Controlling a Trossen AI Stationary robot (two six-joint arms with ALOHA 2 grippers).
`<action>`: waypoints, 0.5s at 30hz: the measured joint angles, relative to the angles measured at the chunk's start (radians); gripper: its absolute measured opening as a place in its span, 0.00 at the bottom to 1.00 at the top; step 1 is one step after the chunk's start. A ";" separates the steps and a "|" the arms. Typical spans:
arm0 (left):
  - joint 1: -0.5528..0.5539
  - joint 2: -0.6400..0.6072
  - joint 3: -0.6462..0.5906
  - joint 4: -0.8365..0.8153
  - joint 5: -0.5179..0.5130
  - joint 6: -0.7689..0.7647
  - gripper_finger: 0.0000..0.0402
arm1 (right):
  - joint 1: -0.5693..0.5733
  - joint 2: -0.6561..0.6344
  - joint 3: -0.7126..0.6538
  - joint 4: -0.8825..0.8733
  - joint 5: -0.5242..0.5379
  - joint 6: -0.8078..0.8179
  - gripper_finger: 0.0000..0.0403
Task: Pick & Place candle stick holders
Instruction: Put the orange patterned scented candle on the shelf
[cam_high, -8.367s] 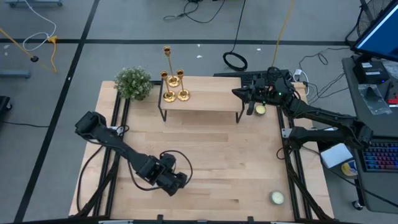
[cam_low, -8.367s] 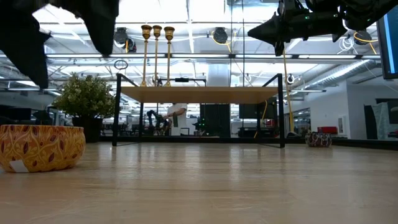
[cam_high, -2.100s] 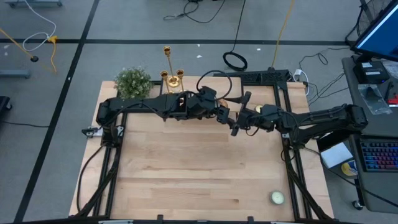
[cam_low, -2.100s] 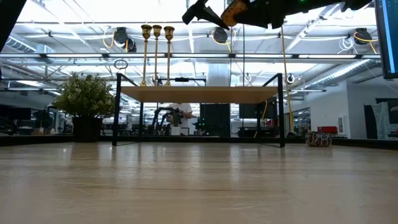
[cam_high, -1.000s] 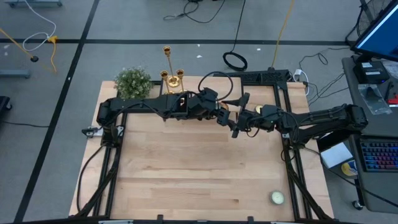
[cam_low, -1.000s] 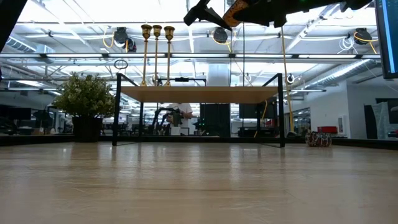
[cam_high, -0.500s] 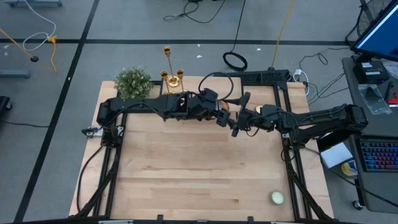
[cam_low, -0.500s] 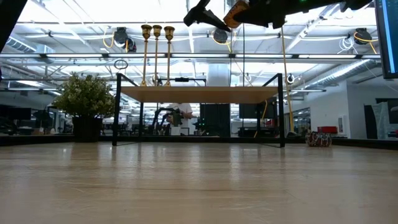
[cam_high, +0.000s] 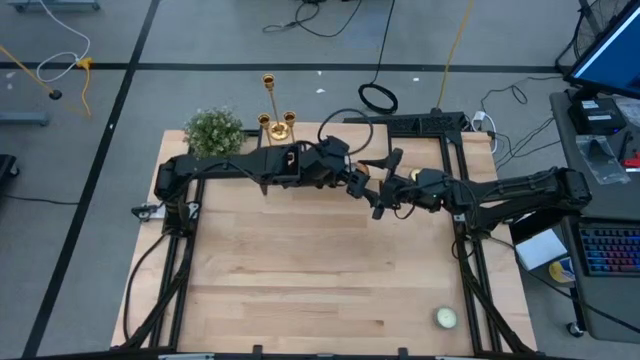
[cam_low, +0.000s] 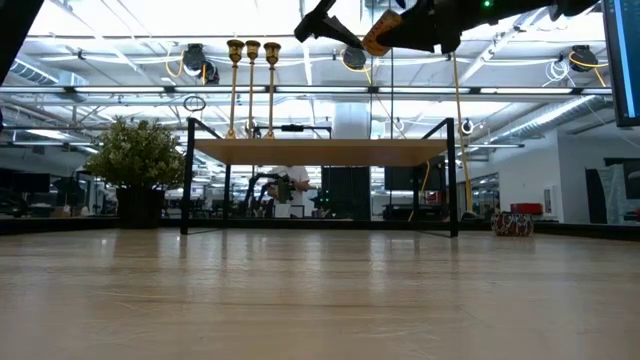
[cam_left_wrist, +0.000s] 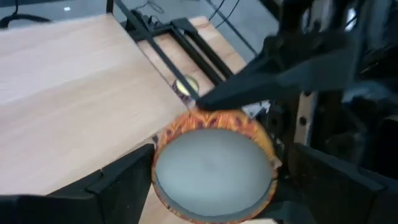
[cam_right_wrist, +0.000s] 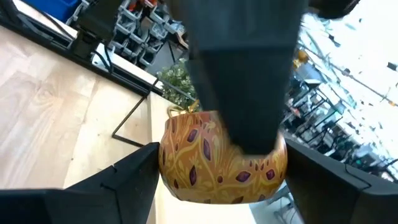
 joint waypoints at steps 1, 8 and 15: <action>0.003 -0.008 0.000 0.001 0.000 0.003 0.91 | 0.000 0.000 0.000 -0.001 0.000 0.012 0.73; 0.011 -0.038 0.000 0.007 -0.001 0.024 0.91 | -0.032 0.000 0.000 -0.004 0.000 0.151 0.73; -0.010 -0.076 0.001 -0.002 -0.011 0.052 0.91 | -0.105 0.021 0.000 -0.012 -0.005 0.347 0.73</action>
